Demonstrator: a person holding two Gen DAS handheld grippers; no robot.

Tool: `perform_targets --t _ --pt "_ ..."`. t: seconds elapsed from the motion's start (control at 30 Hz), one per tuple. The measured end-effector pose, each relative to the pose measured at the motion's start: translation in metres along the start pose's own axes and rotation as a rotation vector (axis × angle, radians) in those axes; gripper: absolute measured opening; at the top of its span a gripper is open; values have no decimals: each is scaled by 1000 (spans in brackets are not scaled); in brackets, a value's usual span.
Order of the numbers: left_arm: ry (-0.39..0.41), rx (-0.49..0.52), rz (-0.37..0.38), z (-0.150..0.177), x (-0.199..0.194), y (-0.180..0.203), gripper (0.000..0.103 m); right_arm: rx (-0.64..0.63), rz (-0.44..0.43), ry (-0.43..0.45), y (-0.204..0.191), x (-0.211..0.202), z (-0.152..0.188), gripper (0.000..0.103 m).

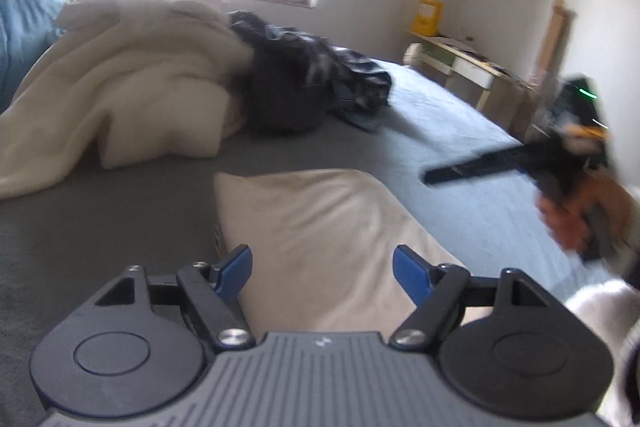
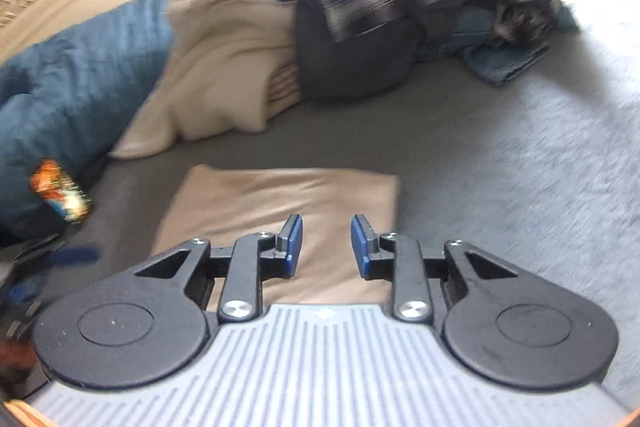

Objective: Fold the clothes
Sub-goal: 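Press the folded beige trousers flat with the right gripper tips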

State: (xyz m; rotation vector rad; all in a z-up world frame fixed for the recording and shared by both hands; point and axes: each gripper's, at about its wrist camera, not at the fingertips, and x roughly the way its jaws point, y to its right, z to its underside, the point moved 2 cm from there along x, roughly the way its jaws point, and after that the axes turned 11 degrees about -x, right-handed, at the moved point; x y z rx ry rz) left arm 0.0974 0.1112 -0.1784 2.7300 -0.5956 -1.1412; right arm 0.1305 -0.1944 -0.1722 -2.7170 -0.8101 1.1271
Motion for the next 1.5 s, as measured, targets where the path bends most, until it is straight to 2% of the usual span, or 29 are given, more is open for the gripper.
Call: perform_targets --t 0.07,0.2,0.33,0.4,0.5,0.63,0.73,0.8,0.93,1.07,1.2,1.33,1.43,1.5 --pt "0 -25 -32 -11 11 0 78 -1 -35 5 -5 3 4 30" --pt "-78 6 -137 -22 58 15 79 12 -4 6 -10 26 4 30" --pt "-124 6 -241 -18 85 24 82 -35 92 -20 -16 56 7 30" --pt "-118 9 -268 -17 88 29 86 -40 131 -75 -11 76 17 29" --pt "-134 -18 -281 -19 91 29 87 -34 134 -68 -12 75 11 29" --pt "-162 -35 -286 -18 91 26 88 15 125 5 -4 69 -9 30" --pt "-177 -39 -294 -22 97 27 88 19 152 -37 4 94 -5 29" --pt "-185 -42 -300 -23 99 27 88 21 155 -24 7 98 -3 29" --pt "-192 -43 -312 -24 102 29 88 50 144 -11 4 78 -11 30" --pt "-188 -34 -327 -24 106 33 88 45 115 -30 1 52 -5 30" --pt "-189 -26 -343 -23 108 37 88 39 139 -147 2 58 15 29" --pt "-186 -22 -353 -23 108 38 88 37 141 -121 -5 41 16 30" --pt "-187 -25 -358 -23 109 39 88 23 86 -85 -17 20 13 30" --pt "-188 -24 -361 -23 109 39 88 -8 46 -97 -27 12 16 30"
